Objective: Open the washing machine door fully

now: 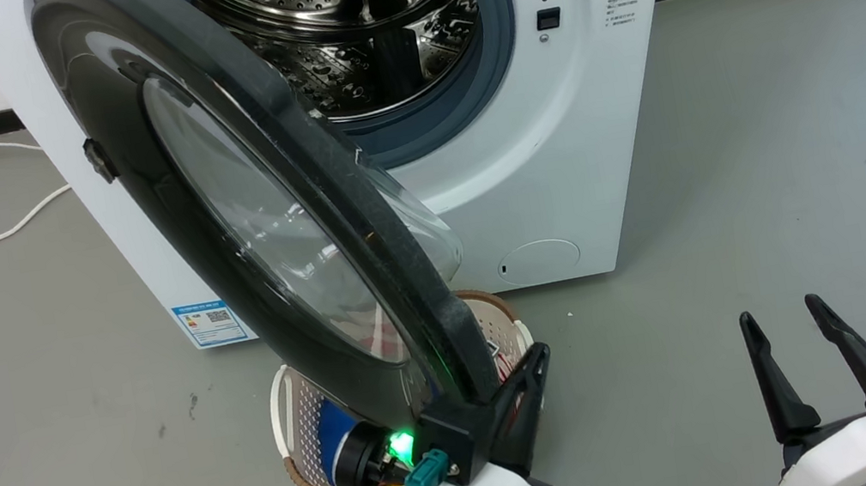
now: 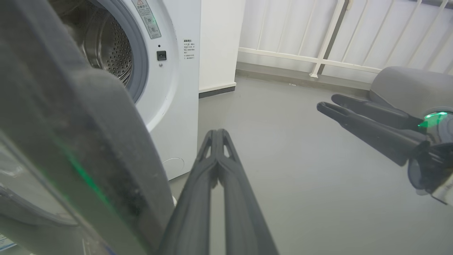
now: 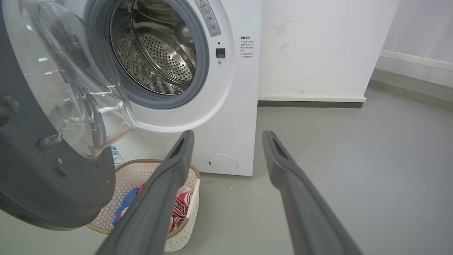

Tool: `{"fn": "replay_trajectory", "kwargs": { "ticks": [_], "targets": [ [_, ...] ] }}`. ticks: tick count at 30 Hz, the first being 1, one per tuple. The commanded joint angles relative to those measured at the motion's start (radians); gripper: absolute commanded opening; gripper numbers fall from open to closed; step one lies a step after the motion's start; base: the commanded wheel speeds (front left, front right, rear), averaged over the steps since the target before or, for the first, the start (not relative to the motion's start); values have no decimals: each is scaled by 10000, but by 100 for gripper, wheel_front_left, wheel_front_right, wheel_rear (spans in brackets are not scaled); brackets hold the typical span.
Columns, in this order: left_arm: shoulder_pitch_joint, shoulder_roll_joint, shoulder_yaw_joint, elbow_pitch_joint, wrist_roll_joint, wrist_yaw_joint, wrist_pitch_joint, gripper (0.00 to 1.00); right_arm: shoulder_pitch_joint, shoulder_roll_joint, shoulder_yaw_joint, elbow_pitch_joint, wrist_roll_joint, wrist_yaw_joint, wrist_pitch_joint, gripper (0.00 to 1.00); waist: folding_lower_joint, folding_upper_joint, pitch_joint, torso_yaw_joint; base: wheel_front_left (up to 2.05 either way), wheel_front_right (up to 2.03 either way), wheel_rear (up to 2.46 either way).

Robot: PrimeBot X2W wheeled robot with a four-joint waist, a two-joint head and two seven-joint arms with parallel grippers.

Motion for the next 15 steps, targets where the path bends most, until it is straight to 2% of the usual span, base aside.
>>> {"fn": "replay_trajectory", "kwargs": {
  "ticks": [1, 9, 15],
  "targets": [
    [-138, -1, 90, 113, -40, 108, -124, 0, -143, 6, 4, 38, 47, -2, -33, 100, -1, 0, 18, -38, 0, 0, 0],
    [6, 31, 536, 484, -219, 613, -558, 0, -132, 1, -50, 171, 137, -2, -28, 100, -1, 0, 19, 2, 0, 0, 0],
    [382, 247, 626, 303, -255, 838, -711, 0, -108, 15, -76, 238, 162, -2, -17, 100, -1, 0, -55, 297, 0, 0, 0]
  ]
}}
